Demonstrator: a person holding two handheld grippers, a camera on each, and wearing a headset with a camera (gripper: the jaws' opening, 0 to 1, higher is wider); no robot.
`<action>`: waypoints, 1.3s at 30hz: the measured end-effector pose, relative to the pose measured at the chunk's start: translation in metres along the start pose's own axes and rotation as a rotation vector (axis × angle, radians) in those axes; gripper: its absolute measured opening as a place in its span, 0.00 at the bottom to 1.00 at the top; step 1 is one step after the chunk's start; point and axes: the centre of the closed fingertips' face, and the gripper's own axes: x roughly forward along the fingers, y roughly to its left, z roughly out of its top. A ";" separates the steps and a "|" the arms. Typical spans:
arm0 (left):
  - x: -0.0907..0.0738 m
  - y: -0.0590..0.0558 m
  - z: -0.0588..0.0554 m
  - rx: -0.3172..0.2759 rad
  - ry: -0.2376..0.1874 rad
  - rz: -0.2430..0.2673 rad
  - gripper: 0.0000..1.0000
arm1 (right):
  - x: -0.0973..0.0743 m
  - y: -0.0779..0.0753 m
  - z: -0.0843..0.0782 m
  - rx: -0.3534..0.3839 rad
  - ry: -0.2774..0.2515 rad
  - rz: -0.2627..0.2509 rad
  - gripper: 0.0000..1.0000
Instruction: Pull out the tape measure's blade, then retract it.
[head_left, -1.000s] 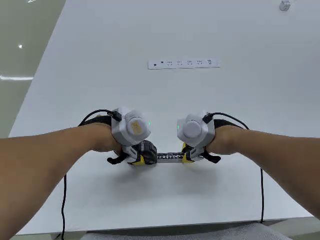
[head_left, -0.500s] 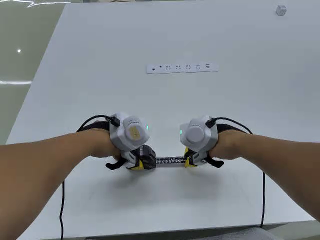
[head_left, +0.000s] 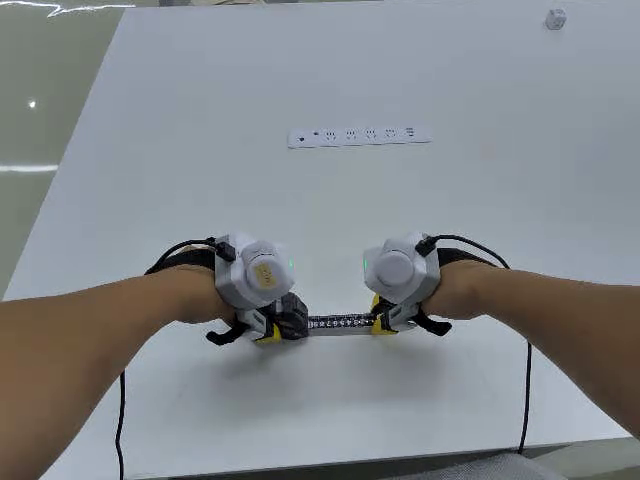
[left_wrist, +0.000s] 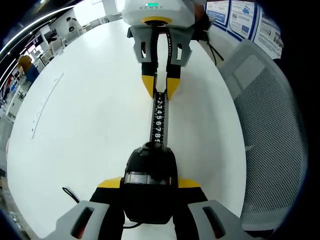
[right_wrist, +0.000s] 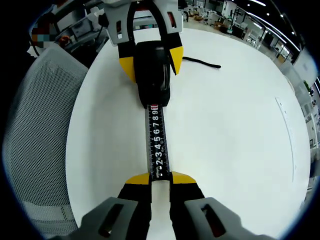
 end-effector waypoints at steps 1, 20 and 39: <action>0.000 0.000 0.000 0.000 0.001 0.000 0.34 | 0.000 0.000 0.000 0.000 0.000 0.000 0.12; 0.001 0.000 0.000 -0.001 -0.006 -0.001 0.34 | -0.003 0.001 -0.013 0.007 0.005 -0.013 0.12; 0.000 -0.002 0.000 0.000 -0.008 -0.001 0.34 | -0.007 0.000 -0.015 -0.004 0.007 -0.020 0.12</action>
